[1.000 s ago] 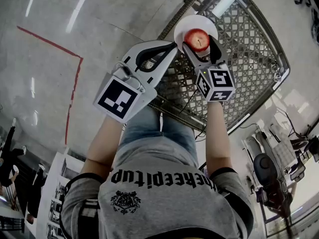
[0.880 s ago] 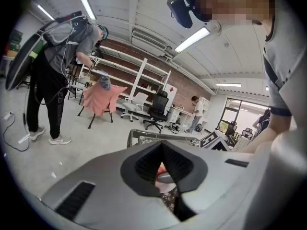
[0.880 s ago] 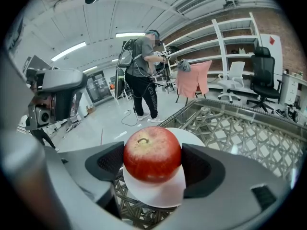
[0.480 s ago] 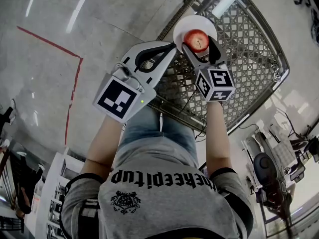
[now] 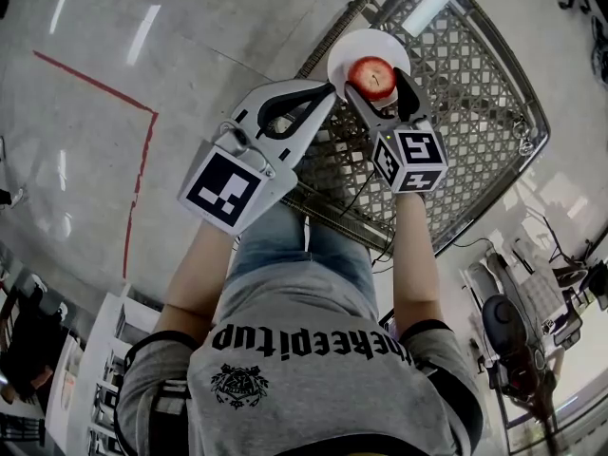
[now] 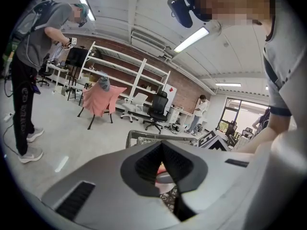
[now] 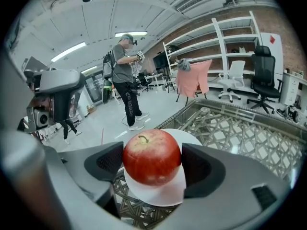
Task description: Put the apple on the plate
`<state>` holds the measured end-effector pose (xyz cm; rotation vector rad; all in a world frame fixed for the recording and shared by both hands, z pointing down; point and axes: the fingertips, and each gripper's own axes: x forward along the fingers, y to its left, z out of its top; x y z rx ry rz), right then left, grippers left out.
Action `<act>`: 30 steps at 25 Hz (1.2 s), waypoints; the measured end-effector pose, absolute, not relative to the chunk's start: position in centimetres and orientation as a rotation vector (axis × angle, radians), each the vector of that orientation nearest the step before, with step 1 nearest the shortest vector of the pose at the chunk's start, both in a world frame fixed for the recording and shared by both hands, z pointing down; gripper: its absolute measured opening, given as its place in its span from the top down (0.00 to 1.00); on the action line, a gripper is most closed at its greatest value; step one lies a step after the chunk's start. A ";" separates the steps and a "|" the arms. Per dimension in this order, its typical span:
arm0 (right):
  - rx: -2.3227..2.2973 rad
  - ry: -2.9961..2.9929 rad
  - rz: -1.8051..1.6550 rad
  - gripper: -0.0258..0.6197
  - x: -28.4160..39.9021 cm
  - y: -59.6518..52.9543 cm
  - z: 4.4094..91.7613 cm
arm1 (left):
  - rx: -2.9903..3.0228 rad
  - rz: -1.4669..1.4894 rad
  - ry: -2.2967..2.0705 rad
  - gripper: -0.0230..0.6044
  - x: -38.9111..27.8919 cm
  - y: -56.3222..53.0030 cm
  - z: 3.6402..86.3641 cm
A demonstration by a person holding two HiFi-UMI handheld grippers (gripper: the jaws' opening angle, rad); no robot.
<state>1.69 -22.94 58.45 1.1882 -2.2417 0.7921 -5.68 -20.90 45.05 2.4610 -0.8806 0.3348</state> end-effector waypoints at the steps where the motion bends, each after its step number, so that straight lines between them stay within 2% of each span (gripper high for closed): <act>1: 1.190 -2.245 0.791 0.33 1.7 -23.0 58.3 | 2.461 0.335 -0.882 0.94 -5.7 -20.9 45.1; 14: 1.210 -2.294 0.747 0.34 2.2 -22.9 55.7 | 2.485 0.328 -0.877 0.94 -4.5 -20.4 44.0; 16: 1.212 -2.315 0.740 0.41 2.4 -22.9 54.9 | 2.493 0.323 -0.873 0.94 -4.1 -20.3 43.8; 19: 1.200 -2.353 0.727 0.42 2.2 -22.6 53.6 | 2.503 0.317 -0.870 0.94 -3.7 -20.1 43.3; 25: 1.196 -2.401 0.677 0.61 2.5 -21.6 50.9 | 2.528 0.302 -0.863 0.94 -2.5 -19.2 42.3; 30: 1.186 -2.447 0.687 0.70 2.2 -21.0 48.5 | 2.547 0.296 -0.857 0.94 -2.2 -18.8 41.2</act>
